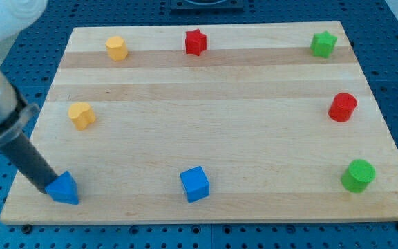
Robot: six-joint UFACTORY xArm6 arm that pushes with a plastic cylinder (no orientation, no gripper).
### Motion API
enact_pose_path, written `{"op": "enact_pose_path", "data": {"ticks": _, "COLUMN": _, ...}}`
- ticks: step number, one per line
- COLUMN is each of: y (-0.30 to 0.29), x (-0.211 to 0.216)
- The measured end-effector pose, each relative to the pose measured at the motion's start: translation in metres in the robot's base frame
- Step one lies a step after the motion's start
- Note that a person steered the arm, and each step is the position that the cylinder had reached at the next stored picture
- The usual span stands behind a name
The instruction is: Push the blue triangle towards the left to the blue cube
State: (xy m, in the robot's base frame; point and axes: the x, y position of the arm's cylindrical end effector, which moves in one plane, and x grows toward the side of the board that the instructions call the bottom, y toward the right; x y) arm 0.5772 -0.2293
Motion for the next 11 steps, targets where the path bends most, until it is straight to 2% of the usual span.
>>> {"op": "enact_pose_path", "data": {"ticks": 1, "y": 0.03, "x": 0.014}}
{"op": "enact_pose_path", "data": {"ticks": 2, "y": 0.031, "x": 0.01}}
{"op": "enact_pose_path", "data": {"ticks": 4, "y": -0.016, "x": 0.015}}
{"op": "enact_pose_path", "data": {"ticks": 5, "y": -0.029, "x": 0.032}}
{"op": "enact_pose_path", "data": {"ticks": 7, "y": -0.019, "x": 0.041}}
{"op": "enact_pose_path", "data": {"ticks": 10, "y": 0.039, "x": 0.041}}
{"op": "enact_pose_path", "data": {"ticks": 11, "y": 0.079, "x": 0.041}}
